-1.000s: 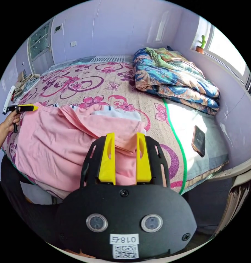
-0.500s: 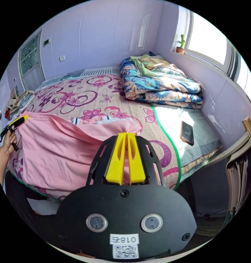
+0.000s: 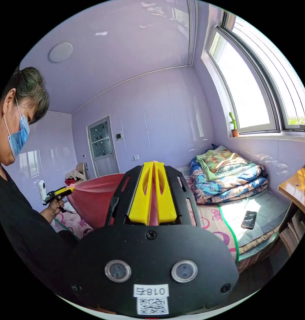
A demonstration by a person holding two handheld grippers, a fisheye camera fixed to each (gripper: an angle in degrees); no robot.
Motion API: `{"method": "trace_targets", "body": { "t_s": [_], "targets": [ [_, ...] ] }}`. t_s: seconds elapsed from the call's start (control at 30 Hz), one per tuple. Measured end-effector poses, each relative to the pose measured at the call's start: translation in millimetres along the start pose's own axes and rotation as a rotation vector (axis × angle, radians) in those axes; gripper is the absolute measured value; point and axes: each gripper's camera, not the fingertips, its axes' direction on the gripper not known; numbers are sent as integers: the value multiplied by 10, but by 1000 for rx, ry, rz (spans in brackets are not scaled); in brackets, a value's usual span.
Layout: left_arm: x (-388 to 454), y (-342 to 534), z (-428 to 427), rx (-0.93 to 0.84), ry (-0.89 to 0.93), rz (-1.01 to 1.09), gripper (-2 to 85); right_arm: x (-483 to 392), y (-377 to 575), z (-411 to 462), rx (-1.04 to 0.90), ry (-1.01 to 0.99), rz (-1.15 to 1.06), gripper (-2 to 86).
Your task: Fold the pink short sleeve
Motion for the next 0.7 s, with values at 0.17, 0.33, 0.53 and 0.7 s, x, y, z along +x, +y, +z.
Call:
{"method": "trace_targets", "body": {
  "t_s": [0.17, 0.33, 0.53, 0.7],
  "targets": [
    [-38, 1177, -377, -84, -49, -116, -5, -347, 266, -9, -92, -113, 42, -1],
    [217, 1835, -743, -56, -21, -49, -10, -482, 304, -260, -76, -221, 80, 0],
    [502, 2862, -878, -91, -72, -189, -10, -436, 382, -398, -141, -255, 133, 0],
    [617, 3265, -1403, 50, -48, -327, -10, -326, 423, -650, -102, -353, 185, 0]
  ]
}}
